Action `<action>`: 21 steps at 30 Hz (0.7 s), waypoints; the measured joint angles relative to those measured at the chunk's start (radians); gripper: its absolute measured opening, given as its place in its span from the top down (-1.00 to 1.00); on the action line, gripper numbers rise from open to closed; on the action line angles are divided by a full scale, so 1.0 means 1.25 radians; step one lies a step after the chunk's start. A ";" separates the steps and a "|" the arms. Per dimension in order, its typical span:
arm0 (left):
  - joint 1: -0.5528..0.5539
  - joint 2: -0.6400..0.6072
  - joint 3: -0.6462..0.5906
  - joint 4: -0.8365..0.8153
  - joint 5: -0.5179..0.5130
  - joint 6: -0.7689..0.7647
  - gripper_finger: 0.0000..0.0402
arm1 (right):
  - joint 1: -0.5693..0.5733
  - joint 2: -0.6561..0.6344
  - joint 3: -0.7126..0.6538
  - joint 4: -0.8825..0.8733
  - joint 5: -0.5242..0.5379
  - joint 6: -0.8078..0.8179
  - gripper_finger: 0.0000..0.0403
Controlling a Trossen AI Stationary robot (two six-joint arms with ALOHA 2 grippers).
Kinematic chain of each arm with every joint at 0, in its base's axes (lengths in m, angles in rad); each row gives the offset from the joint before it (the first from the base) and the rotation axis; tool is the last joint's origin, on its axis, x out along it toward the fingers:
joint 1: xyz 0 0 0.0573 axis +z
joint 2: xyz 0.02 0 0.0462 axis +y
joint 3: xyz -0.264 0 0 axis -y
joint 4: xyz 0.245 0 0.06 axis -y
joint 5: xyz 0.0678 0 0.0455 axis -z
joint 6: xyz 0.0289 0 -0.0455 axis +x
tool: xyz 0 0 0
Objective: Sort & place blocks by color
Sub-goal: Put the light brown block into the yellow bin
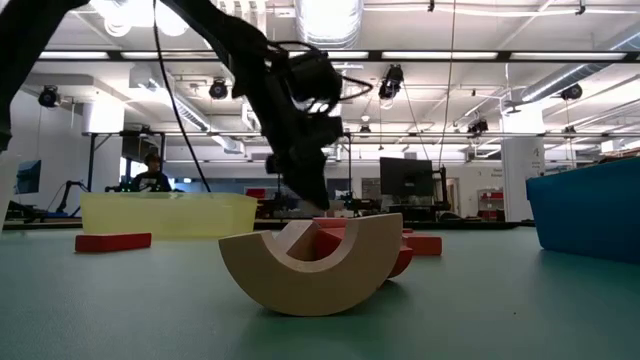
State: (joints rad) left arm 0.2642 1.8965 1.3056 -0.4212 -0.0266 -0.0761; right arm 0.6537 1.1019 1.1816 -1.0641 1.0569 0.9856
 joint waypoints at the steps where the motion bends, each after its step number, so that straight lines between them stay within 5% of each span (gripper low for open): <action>1: 0.001 -0.014 0.000 -0.012 -0.007 0.000 0.41 | 0.000 0.000 0.000 -0.001 0.000 0.000 0.69; 11: 0.069 -0.153 -0.002 -0.093 -0.061 -0.107 0.39 | 0.000 0.000 0.000 -0.001 0.000 -0.013 0.70; 21: 0.236 -0.239 -0.003 -0.314 -0.116 -0.208 0.35 | 0.000 0.000 0.000 -0.001 0.000 -0.016 0.71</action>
State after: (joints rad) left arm 0.5592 1.5979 1.3018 -0.8138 -0.1716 -0.3356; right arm 0.6537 1.1023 1.1816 -1.0655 1.0571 0.9655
